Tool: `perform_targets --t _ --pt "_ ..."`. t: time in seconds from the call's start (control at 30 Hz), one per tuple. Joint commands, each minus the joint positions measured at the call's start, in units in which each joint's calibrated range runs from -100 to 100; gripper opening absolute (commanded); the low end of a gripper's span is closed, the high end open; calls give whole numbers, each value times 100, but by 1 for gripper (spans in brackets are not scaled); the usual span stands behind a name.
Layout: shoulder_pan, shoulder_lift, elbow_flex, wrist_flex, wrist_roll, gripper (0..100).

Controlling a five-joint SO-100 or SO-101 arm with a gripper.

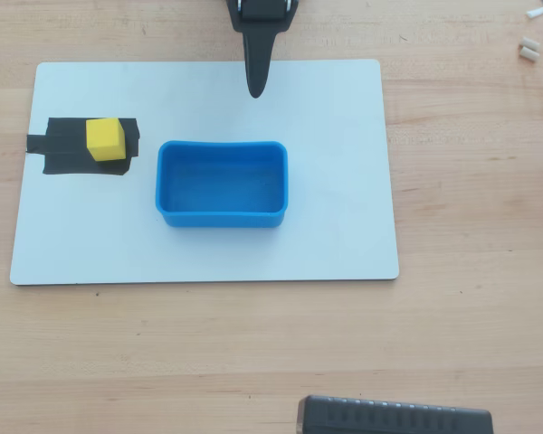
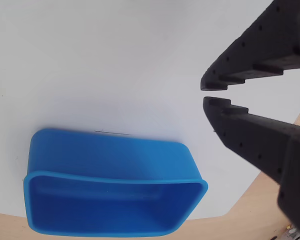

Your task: Pick up yellow cube and drop it in the blue rectangular bin

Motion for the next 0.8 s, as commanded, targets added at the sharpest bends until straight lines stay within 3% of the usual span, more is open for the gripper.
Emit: perform_targets --t 0.0,0.47,0.77 --pt "-37 -126 -17 44 39 0" --pt "221 -126 -117 52 186 0" --pt "469 1835 -2571 382 327 0"
